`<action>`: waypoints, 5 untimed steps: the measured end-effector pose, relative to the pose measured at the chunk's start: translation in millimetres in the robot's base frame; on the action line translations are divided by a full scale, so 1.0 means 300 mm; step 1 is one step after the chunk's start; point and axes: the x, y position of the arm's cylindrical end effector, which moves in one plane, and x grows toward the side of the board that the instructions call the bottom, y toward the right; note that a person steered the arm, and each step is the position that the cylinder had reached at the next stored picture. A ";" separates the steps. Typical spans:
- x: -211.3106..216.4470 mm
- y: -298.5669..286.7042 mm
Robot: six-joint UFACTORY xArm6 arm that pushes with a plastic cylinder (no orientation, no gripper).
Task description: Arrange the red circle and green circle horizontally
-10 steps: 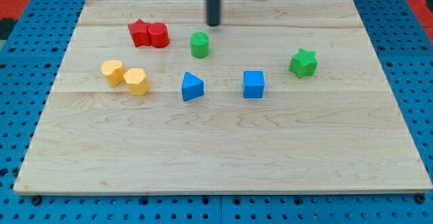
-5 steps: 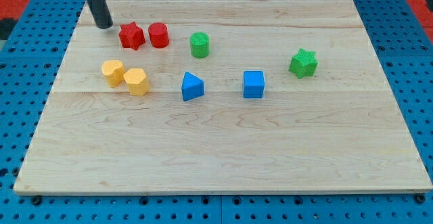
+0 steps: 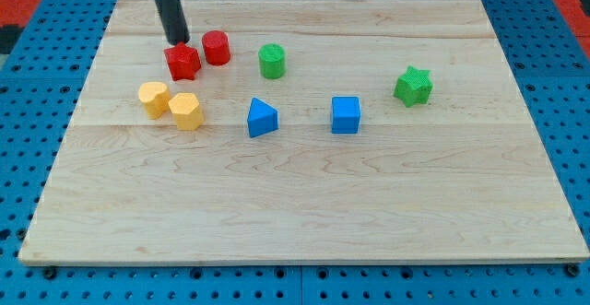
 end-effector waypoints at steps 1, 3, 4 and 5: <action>0.023 0.064; 0.131 0.088; 0.165 0.082; 0.178 0.076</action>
